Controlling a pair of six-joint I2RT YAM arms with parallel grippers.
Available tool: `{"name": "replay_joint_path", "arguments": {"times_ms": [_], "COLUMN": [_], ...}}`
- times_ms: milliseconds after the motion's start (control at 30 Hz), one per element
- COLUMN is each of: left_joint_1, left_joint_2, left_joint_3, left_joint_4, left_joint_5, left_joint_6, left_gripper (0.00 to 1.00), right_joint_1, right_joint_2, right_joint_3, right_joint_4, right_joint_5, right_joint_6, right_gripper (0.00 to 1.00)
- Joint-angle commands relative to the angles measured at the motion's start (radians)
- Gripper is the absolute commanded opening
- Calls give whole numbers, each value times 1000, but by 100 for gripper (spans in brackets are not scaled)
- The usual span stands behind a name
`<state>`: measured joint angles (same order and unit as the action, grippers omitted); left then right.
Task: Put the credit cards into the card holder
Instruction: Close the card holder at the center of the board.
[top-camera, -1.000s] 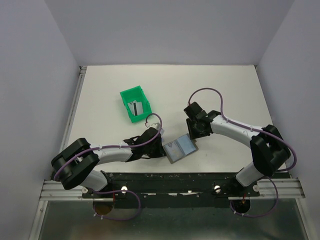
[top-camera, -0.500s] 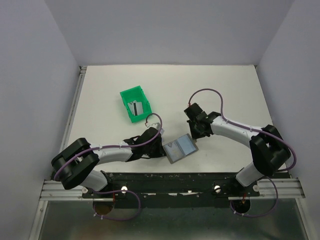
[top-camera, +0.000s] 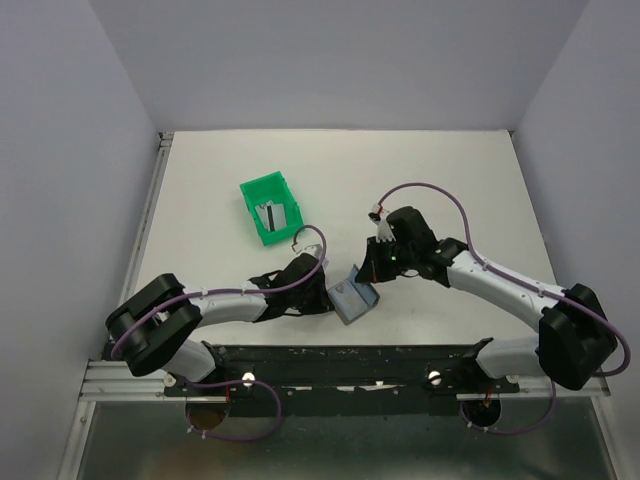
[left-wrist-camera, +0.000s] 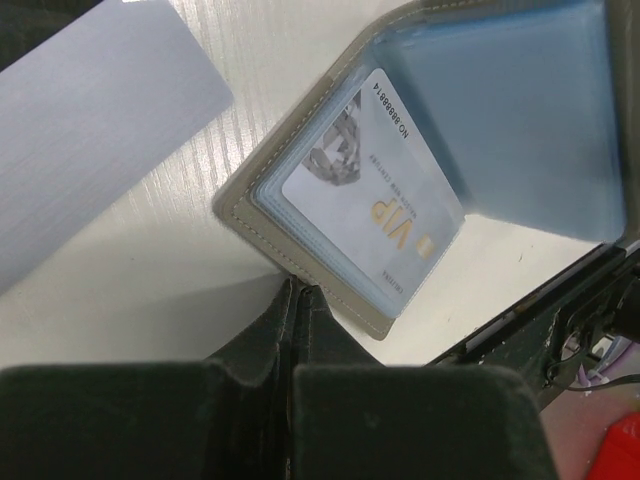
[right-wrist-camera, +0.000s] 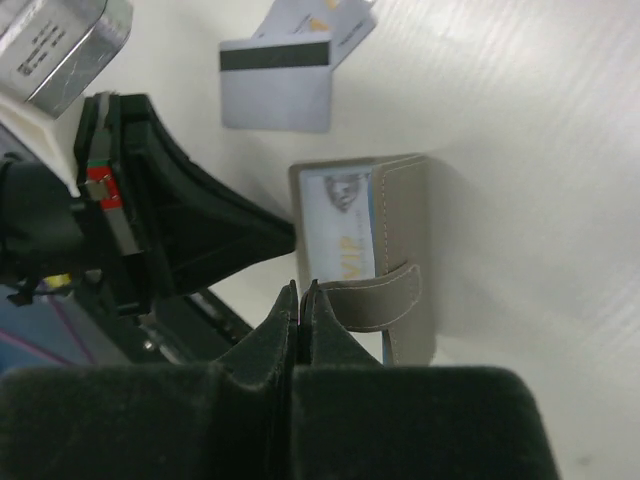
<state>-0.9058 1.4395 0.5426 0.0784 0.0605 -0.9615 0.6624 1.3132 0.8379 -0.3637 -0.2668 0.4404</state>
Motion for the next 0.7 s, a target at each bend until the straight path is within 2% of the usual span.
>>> {"name": "replay_joint_path", "arguments": {"times_ms": [0,233,267,367,433,533,667], "left_joint_1": [-7,-7,-7,-8,-7,-7,-4], "left_joint_2": [9,-53,-68,-143,-214,-335,-453], "left_joint_3": [-27,-93,-102,-141,-173,-223,-259], "left_joint_4": [-16,-22,-31,-72,-120,-184,-235], "left_joint_5": [-11,-28,-34,-53,-85,-123,-163], "left_joint_6": [-5,-34,-37,-57,-78,-112,-129], "left_gripper": [0,0,0,0,0,0,0], "right_joint_1": [16,43,51,62,63,62,62], "right_joint_2": [56,164,178,202,186,149,123], "right_joint_3": [-60,-83,-82,-77,-85,-73,-28], "right_joint_4": [184,353,394,410,416,385,321], "right_joint_5": [-293,-506,-528,-561,-554,-528,-517], "right_joint_6": [99,184,190,195,195,179,158], "right_gripper": [0,0,4,34,46,51,54]}}
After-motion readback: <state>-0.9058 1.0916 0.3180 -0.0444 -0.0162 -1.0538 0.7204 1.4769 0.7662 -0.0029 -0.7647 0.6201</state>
